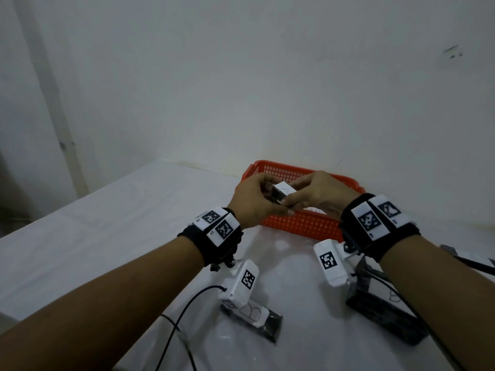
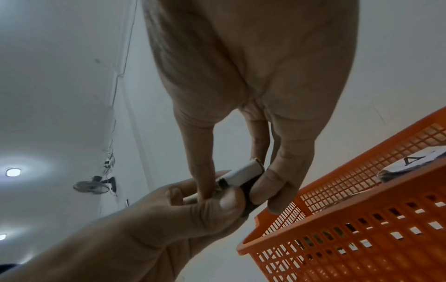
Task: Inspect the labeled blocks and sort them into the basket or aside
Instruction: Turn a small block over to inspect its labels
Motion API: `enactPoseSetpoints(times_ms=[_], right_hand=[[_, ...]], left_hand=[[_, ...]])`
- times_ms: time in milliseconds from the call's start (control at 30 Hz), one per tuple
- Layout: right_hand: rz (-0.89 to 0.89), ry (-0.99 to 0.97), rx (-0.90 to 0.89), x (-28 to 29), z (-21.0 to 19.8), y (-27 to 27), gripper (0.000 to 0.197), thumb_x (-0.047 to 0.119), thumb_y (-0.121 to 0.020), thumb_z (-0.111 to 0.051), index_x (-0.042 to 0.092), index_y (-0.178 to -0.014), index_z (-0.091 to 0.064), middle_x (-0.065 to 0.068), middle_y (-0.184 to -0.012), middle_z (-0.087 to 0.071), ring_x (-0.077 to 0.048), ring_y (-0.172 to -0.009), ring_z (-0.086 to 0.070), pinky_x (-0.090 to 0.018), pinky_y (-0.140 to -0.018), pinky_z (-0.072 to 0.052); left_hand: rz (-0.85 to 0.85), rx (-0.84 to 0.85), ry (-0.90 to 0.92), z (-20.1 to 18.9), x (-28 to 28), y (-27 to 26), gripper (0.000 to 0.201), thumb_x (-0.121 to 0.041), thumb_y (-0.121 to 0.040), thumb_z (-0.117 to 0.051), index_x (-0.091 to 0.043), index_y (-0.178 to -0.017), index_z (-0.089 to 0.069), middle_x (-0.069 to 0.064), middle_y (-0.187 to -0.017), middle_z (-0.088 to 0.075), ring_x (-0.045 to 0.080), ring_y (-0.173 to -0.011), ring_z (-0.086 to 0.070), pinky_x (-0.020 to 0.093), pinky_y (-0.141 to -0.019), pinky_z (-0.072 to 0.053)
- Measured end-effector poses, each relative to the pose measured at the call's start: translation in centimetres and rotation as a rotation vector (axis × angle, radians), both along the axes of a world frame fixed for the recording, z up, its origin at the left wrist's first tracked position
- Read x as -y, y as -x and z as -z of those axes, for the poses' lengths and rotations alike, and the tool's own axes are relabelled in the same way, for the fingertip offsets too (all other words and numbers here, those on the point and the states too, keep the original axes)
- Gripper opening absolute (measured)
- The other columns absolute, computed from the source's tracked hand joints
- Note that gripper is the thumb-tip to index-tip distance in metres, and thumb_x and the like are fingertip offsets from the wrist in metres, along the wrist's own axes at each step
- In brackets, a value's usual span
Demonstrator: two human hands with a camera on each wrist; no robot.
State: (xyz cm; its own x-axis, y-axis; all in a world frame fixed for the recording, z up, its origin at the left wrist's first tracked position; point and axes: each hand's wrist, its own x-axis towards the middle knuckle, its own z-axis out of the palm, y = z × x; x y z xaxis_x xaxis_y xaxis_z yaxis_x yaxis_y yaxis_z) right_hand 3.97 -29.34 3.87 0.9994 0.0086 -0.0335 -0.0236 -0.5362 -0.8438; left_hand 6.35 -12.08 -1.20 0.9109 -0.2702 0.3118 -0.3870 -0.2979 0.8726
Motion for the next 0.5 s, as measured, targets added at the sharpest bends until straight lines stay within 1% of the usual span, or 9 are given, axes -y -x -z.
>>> enactPoseSetpoints(times_ms=[67,133,200,233,267,333,367,433,500], right_hand=[[0.052,0.115,0.049,0.2,0.4,-1.1,0.03,0.004,-0.076,-0.087,0.007,-0.104,-0.079,-0.011,-0.1,-0.078,-0.026,-0.091,-0.077,-0.04,-0.087,-0.064],[0.095,0.199,0.078,0.4,0.8,-2.6,0.029,0.009,-0.077,-0.086,0.01,-0.106,-0.08,-0.007,-0.098,-0.078,-0.024,-0.092,-0.076,-0.04,-0.086,-0.064],[0.111,0.272,0.092,0.5,1.1,-4.3,0.028,0.013,-0.077,-0.086,0.012,-0.104,-0.081,-0.005,-0.095,-0.079,-0.025,-0.094,-0.075,-0.044,-0.088,-0.063],[0.107,0.307,0.092,0.3,1.2,-5.2,0.028,0.015,-0.076,-0.086,0.013,-0.104,-0.081,-0.004,-0.096,-0.079,-0.025,-0.094,-0.074,-0.044,-0.088,-0.062],[0.098,0.345,0.085,0.1,1.5,-6.0,0.03,0.017,-0.076,-0.087,0.012,-0.105,-0.081,-0.004,-0.099,-0.079,-0.024,-0.093,-0.073,-0.042,-0.084,-0.062],[0.074,0.433,0.068,-0.6,2.2,-7.8,0.038,0.02,-0.075,-0.089,0.012,-0.111,-0.079,-0.004,-0.11,-0.077,-0.02,-0.095,-0.07,-0.033,-0.076,-0.057],[0.064,0.468,0.056,-0.9,2.7,-8.5,0.042,0.02,-0.075,-0.089,0.012,-0.114,-0.078,-0.004,-0.114,-0.076,-0.019,-0.099,-0.068,-0.03,-0.078,-0.054],[0.051,0.513,0.037,-1.4,3.6,-10.1,0.045,0.02,-0.075,-0.089,0.013,-0.119,-0.077,-0.003,-0.121,-0.074,-0.02,-0.109,-0.068,-0.029,-0.086,-0.054],[0.035,0.564,0.01,-1.8,4.4,-11.3,0.041,0.02,-0.08,-0.085,0.015,-0.12,-0.078,-0.003,-0.125,-0.074,-0.021,-0.116,-0.067,-0.03,-0.093,-0.054]], left_hand=[[0.02,-0.032,0.022,0.0,-0.3,-0.9,0.057,-0.011,-0.067,-0.093,-0.017,-0.12,-0.07,-0.002,-0.104,-0.073,0.008,-0.089,-0.069,0.014,-0.076,-0.055],[-0.088,-0.017,0.019,-0.2,-0.8,-2.4,0.04,-0.02,-0.078,-0.081,-0.019,-0.117,-0.073,-0.002,-0.108,-0.072,0.011,-0.096,-0.068,0.024,-0.084,-0.056],[-0.208,-0.02,-0.026,-0.7,-1.5,-4.5,0.032,-0.022,-0.084,-0.073,-0.017,-0.116,-0.073,0.0,-0.11,-0.073,0.016,-0.099,-0.069,0.033,-0.087,-0.059],[-0.239,-0.033,-0.087,-1.2,-1.8,-5.7,0.03,-0.022,-0.086,-0.072,-0.015,-0.115,-0.072,0.001,-0.109,-0.073,0.017,-0.097,-0.069,0.034,-0.084,-0.06],[-0.254,-0.051,-0.175,-1.5,-2.0,-6.7,0.028,-0.024,-0.086,-0.073,-0.014,-0.112,-0.071,0.0,-0.107,-0.071,0.017,-0.094,-0.068,0.031,-0.076,-0.06],[-0.264,-0.101,-0.379,-2.2,-2.0,-8.7,0.022,-0.03,-0.087,-0.072,-0.015,-0.101,-0.068,0.002,-0.102,-0.066,0.017,-0.088,-0.062,0.023,-0.062,-0.051],[-0.263,-0.127,-0.45,-2.3,-1.9,-9.5,0.024,-0.033,-0.088,-0.072,-0.013,-0.1,-0.067,0.007,-0.104,-0.066,0.019,-0.087,-0.059,0.025,-0.061,-0.049],[-0.238,-0.2,-0.518,-2.0,-1.5,-11.1,0.032,-0.039,-0.089,-0.07,-0.01,-0.101,-0.067,0.012,-0.108,-0.068,0.022,-0.086,-0.058,0.031,-0.072,-0.053],[-0.208,-0.257,-0.528,-1.3,-0.9,-12.3,0.028,-0.04,-0.091,-0.067,-0.014,-0.083,-0.062,0.009,-0.093,-0.067,0.025,-0.083,-0.062,0.035,-0.082,-0.058]])
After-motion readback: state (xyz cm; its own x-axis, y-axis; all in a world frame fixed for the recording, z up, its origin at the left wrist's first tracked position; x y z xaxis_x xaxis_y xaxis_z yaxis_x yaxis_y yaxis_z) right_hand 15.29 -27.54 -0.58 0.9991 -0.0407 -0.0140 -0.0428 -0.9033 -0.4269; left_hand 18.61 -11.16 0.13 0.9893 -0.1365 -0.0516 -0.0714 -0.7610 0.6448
